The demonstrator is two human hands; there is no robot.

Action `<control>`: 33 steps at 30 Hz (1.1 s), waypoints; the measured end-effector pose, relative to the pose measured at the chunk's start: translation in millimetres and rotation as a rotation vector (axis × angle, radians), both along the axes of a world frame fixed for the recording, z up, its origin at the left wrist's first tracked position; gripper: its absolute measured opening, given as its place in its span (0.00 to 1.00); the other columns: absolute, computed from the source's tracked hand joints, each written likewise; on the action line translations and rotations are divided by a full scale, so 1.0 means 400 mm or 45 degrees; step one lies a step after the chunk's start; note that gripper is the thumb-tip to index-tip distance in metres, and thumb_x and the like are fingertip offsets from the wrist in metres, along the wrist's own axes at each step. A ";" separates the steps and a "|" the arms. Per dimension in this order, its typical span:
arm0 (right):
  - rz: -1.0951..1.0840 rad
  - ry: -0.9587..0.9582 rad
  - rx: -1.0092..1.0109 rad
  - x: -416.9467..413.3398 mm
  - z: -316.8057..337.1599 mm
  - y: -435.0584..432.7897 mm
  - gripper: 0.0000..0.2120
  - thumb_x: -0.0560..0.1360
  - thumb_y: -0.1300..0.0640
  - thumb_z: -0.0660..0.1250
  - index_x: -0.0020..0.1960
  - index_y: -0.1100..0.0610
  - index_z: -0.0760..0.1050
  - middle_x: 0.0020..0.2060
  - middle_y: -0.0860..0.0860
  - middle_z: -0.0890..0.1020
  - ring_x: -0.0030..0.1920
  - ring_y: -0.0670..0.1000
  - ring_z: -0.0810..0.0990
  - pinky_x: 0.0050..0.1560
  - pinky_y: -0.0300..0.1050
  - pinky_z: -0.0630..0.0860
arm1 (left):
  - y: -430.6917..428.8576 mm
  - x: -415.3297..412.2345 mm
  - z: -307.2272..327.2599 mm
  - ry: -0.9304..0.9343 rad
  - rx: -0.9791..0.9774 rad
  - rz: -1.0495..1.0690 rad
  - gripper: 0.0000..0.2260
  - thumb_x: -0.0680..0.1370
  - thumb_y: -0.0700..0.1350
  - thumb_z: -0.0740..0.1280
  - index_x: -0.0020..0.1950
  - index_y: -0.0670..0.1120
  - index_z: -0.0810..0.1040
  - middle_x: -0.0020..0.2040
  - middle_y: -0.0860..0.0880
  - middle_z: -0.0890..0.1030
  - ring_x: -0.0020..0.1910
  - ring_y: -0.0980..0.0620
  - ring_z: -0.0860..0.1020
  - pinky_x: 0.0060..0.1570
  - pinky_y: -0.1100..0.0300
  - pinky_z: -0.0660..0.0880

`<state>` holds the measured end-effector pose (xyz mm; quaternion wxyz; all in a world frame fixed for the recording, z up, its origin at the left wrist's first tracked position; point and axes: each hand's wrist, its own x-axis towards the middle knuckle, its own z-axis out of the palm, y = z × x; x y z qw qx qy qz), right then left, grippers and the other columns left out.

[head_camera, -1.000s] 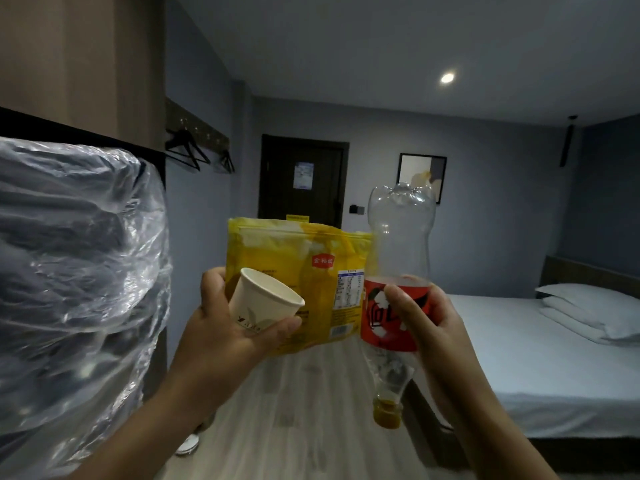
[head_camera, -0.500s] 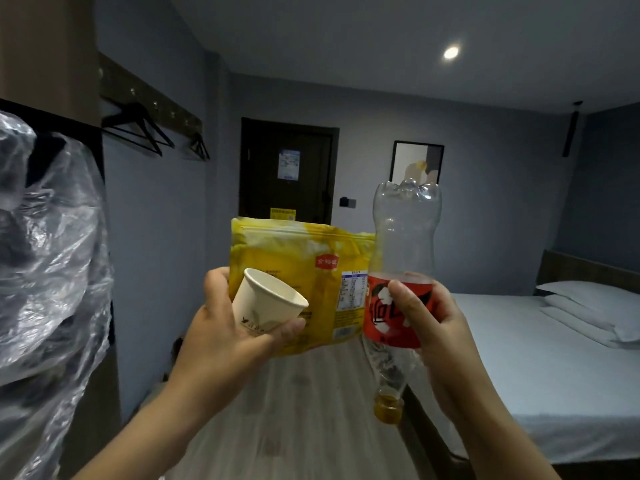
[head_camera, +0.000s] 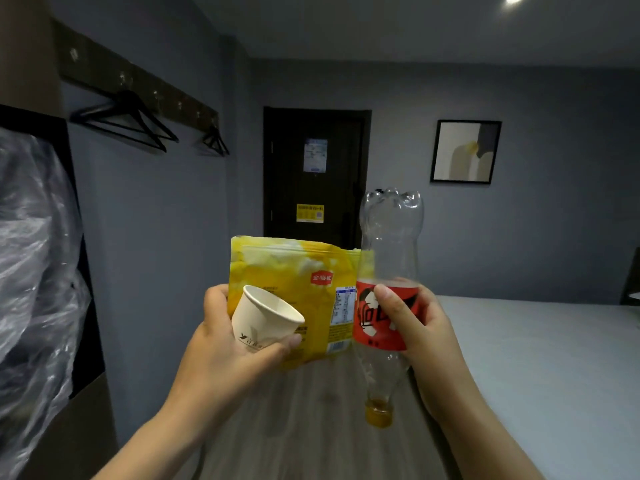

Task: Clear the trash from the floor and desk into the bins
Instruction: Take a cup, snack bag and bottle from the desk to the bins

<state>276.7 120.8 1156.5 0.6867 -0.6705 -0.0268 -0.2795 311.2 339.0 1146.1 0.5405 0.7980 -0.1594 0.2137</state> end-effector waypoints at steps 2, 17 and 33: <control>0.018 0.012 -0.005 0.083 -0.009 -0.005 0.34 0.59 0.38 0.70 0.62 0.50 0.72 0.52 0.50 0.83 0.49 0.49 0.84 0.45 0.45 0.82 | -0.004 0.077 -0.009 0.004 0.003 0.026 0.36 0.57 0.63 0.74 0.58 0.58 0.61 0.48 0.61 0.75 0.45 0.60 0.76 0.37 0.58 0.78; -0.003 0.044 -0.046 0.748 -0.041 0.155 0.29 0.62 0.40 0.69 0.60 0.50 0.73 0.50 0.49 0.84 0.46 0.45 0.84 0.39 0.38 0.80 | 0.154 0.760 -0.025 0.035 0.001 0.029 0.36 0.57 0.64 0.74 0.58 0.57 0.60 0.50 0.62 0.74 0.47 0.59 0.76 0.40 0.57 0.79; -0.046 0.107 -0.053 1.415 -0.139 0.049 0.31 0.62 0.35 0.71 0.60 0.48 0.73 0.50 0.48 0.83 0.48 0.47 0.83 0.44 0.42 0.81 | 0.064 1.403 -0.114 0.159 0.016 0.089 0.34 0.61 0.59 0.77 0.57 0.57 0.60 0.50 0.62 0.72 0.47 0.59 0.75 0.36 0.58 0.79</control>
